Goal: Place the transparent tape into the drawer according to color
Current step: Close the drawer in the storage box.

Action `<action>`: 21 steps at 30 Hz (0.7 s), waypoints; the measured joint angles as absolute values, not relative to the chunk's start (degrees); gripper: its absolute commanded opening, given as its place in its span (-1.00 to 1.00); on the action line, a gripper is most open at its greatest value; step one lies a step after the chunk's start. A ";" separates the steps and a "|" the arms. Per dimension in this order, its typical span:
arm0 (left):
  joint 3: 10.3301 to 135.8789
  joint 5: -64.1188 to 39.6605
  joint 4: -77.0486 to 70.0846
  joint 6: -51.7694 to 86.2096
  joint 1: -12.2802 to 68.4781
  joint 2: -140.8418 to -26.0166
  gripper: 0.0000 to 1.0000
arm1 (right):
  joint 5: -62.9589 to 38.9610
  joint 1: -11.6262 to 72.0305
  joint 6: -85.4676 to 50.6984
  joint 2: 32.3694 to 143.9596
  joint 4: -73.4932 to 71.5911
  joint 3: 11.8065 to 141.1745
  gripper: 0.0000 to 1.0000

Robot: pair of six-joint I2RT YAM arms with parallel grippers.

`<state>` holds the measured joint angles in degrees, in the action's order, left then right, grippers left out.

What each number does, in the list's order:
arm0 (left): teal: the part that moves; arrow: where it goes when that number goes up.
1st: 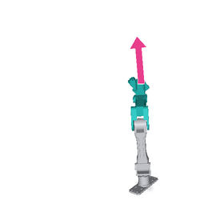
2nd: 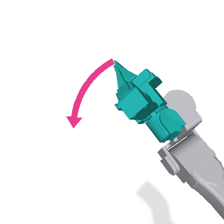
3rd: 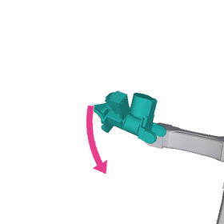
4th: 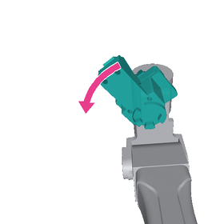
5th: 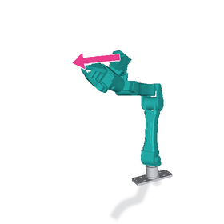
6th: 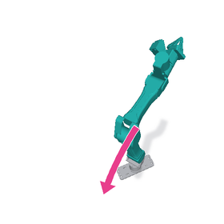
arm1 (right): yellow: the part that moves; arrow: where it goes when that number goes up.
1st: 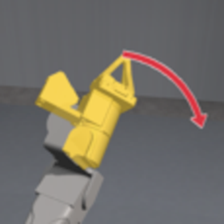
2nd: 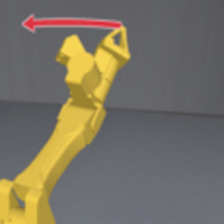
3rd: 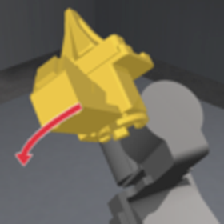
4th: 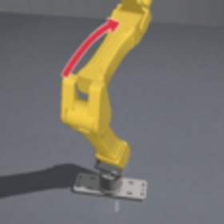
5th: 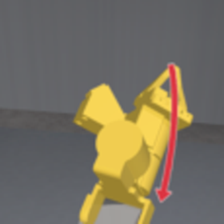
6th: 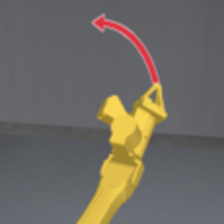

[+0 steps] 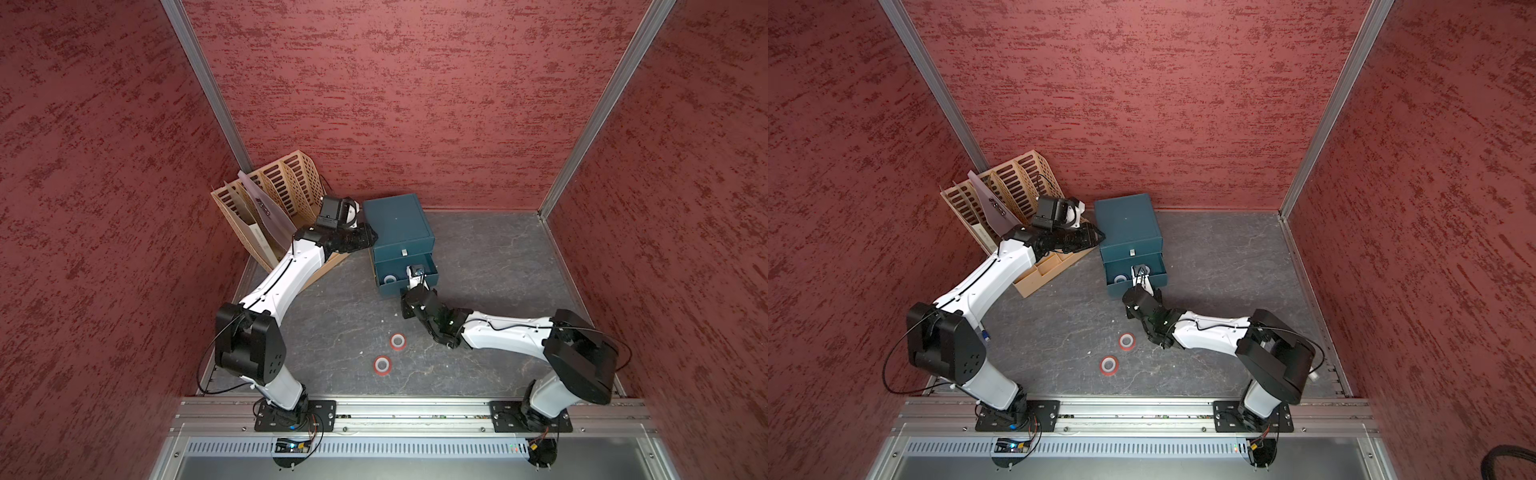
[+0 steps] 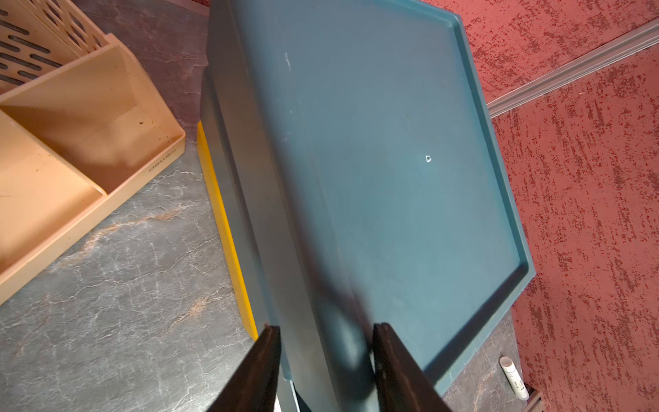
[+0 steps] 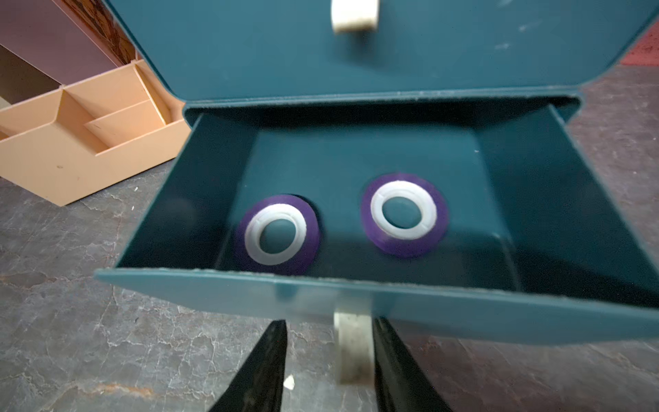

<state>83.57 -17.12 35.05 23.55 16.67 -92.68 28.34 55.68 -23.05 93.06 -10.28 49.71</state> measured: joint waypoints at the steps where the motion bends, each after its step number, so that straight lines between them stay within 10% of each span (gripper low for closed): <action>1: 83.57 -17.23 35.05 23.55 16.67 -92.68 -0.09 | 28.45 55.55 -22.83 93.47 -10.70 50.04 -0.14; 21: 83.57 -17.93 35.16 23.14 16.67 -92.66 -0.16 | 28.71 50.81 -17.74 100.53 -19.49 55.51 -0.12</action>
<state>83.57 -17.93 35.16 23.14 16.67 -92.66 28.71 50.81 -17.74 100.53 -19.49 55.51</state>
